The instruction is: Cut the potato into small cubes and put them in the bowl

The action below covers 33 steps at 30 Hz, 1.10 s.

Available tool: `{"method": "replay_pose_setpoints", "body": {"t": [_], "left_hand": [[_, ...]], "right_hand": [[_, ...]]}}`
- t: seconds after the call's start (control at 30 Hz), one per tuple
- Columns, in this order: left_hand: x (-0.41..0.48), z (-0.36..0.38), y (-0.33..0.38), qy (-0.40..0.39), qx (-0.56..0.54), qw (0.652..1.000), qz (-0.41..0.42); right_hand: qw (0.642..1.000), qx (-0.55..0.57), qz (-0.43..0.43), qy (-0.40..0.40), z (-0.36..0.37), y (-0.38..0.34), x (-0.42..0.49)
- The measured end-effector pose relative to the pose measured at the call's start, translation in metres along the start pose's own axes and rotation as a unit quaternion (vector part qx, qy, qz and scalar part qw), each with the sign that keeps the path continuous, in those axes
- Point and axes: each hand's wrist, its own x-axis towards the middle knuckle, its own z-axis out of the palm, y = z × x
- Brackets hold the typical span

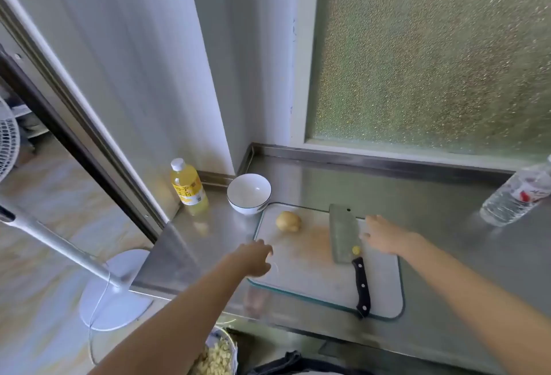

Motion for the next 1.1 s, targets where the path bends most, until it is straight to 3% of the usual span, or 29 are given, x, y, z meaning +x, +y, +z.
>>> {"method": "replay_pose_setpoints", "body": {"t": [0.1,0.2,0.37,0.53,0.6,0.7,0.8,0.87,0.93,0.97,1.07,1.1], "left_hand": [[-0.008,0.023,-0.002,-0.023,-0.005,1.000,0.008],[-0.011,0.039,-0.006,0.019,-0.009,1.000,0.015],[-0.016,0.047,-0.006,0.075,-0.013,0.997,0.015],[-0.019,0.053,-0.004,0.105,0.002,0.994,0.007],[-0.018,0.054,-0.005,0.109,0.003,0.994,0.005],[-0.019,0.055,-0.004,0.116,-0.006,0.993,0.000],[-0.018,0.056,-0.003,0.123,-0.021,0.992,-0.003],[-0.018,0.057,-0.003,0.125,-0.028,0.992,-0.004],[-0.017,0.057,-0.005,0.127,-0.034,0.991,-0.004],[-0.017,0.056,-0.006,0.127,-0.039,0.991,-0.006],[-0.014,0.048,0.001,0.134,-0.058,0.989,-0.039],[-0.012,0.045,0.005,0.143,-0.068,0.986,-0.059]], "right_hand": [[0.993,-0.037,-0.014,-0.107,0.029,-0.009,-0.007],[0.986,-0.024,-0.035,-0.161,0.057,-0.005,-0.006],[0.992,0.033,0.026,-0.116,0.081,0.001,-0.002],[0.968,0.205,0.082,-0.117,0.082,-0.005,-0.001],[0.910,0.381,0.108,-0.124,0.071,-0.010,-0.003],[0.736,0.653,0.145,-0.106,0.052,-0.022,-0.002],[0.581,0.783,0.180,-0.128,0.023,-0.035,0.001],[0.529,0.809,0.210,-0.144,0.004,-0.043,0.001],[0.539,0.800,0.211,-0.159,-0.009,-0.053,-0.001],[0.570,0.781,0.200,-0.158,-0.012,-0.058,-0.002],[0.729,0.663,0.137,-0.100,-0.012,-0.072,-0.006],[0.766,0.630,0.106,-0.069,-0.010,-0.076,-0.007]]}}
